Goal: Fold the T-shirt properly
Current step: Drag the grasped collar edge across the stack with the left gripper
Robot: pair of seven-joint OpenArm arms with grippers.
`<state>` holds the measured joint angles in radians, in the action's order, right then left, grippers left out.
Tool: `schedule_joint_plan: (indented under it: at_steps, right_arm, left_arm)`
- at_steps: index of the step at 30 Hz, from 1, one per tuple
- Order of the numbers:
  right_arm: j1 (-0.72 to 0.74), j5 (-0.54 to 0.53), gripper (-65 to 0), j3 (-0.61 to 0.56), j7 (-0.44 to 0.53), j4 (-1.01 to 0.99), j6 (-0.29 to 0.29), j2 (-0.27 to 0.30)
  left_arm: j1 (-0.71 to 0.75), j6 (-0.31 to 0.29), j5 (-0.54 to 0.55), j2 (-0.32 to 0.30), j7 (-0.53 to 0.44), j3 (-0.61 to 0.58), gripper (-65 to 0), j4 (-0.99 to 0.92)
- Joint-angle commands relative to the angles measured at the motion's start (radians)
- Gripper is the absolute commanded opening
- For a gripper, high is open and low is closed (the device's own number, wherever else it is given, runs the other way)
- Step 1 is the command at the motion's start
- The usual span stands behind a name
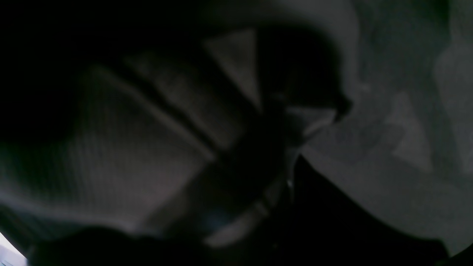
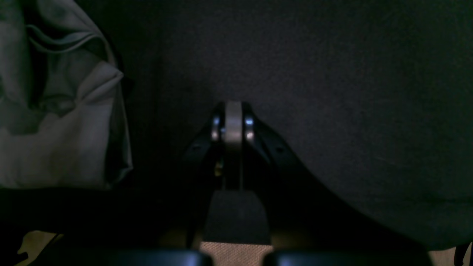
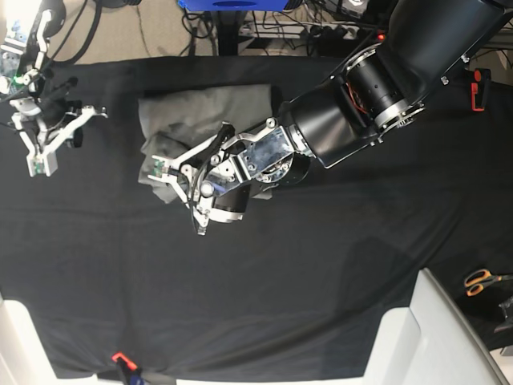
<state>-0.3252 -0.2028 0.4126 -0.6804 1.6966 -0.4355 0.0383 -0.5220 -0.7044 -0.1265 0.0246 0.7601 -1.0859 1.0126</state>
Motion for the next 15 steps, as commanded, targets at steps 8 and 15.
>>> schedule_joint_plan:
  at_steps: [8, 15]
  right_arm:
    - [0.001, -0.008, -65.0, 0.002, 0.017, 0.016, -0.003, 0.008]
    - [-0.001, -0.008, -65.0, 0.001, 0.017, 0.016, -0.003, 0.007]
  left_arm:
    - [-0.025, 0.006, 0.003, 0.010, -0.011, 0.010, -65.0, 0.012]
    - [-0.062, 0.006, 0.003, 0.010, -0.011, 0.011, -45.6, 0.008]
